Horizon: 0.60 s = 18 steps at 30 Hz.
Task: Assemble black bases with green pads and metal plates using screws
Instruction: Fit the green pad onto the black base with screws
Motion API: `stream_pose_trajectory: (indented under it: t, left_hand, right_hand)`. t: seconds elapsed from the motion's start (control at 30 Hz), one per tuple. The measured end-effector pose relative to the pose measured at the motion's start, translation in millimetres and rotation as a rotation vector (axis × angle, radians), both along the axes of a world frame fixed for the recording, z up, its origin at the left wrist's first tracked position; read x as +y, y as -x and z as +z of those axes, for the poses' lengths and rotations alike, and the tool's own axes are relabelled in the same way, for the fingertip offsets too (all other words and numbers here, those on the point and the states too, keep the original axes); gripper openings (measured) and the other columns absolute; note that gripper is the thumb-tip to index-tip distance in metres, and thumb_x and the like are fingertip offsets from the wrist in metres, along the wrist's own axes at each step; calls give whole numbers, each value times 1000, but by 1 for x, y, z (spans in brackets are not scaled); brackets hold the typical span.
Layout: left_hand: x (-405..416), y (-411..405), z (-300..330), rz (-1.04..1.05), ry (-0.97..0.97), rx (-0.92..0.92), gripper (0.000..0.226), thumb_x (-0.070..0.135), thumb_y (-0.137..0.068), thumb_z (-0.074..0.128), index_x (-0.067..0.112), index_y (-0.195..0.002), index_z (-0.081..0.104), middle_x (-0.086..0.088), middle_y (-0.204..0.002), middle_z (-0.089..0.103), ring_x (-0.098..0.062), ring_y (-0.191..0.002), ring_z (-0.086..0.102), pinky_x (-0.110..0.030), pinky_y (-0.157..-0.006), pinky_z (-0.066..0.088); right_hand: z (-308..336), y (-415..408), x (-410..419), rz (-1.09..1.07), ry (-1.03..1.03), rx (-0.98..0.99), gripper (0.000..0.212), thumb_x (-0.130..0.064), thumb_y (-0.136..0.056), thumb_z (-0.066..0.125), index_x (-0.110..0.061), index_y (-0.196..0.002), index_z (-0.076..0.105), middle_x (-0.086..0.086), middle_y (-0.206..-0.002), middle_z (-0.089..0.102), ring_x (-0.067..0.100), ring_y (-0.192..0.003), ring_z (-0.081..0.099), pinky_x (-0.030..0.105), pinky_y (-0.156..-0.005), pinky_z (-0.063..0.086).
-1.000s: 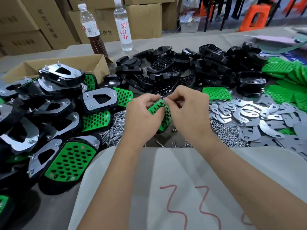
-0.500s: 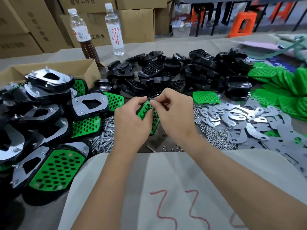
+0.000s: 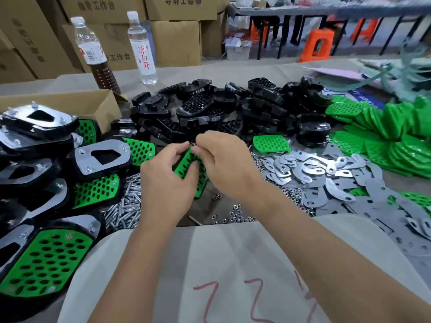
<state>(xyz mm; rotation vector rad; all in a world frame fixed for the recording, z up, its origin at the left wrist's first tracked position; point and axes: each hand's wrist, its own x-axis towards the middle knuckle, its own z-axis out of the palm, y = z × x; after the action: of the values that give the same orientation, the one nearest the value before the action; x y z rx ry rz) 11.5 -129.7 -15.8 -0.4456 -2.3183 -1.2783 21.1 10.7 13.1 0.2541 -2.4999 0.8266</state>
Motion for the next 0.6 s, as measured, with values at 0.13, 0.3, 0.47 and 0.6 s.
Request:
stream_pose_trajectory:
  t: [0.13, 0.3, 0.47, 0.6]
  left_hand:
    - [5, -3, 2, -9, -22, -14, 37, 9, -87, 79, 13, -124, 74, 12, -108, 71, 7, -103, 59, 4, -88, 39]
    - [-1, -5, 3, -21, 1, 9, 34, 9, -86, 78, 11, -120, 75, 10, -108, 73, 4, -105, 62, 1, -91, 42]
    - [4, -3, 4, -92, 56, -8, 37, 15, -86, 75, 7, -122, 74, -3, -114, 77, -17, -109, 72, -30, -99, 55]
    - [2, -4, 4, -71, 45, -1, 39, 17, -86, 75, 8, -123, 73, -1, -115, 77, -12, -110, 71, -27, -99, 54]
  right_hand:
    - [-9, 1, -11, -200, 303, -126, 45, -23, -102, 57, -14, -61, 39, -3, -56, 45, 18, -56, 44, 34, -52, 28]
    - [-12, -8, -16, -170, 102, -42, 41, -23, -103, 54, -19, -67, 35, -8, -59, 39, 23, -62, 42, 38, -57, 26]
    - [-17, -5, -14, -268, 302, -197, 45, -26, -104, 54, -14, -63, 39, -4, -59, 45, 20, -60, 45, 37, -55, 25]
    - [-7, -1, -20, -292, 437, -343, 51, -30, -103, 56, -12, -57, 43, -2, -53, 47, 16, -54, 46, 31, -49, 27]
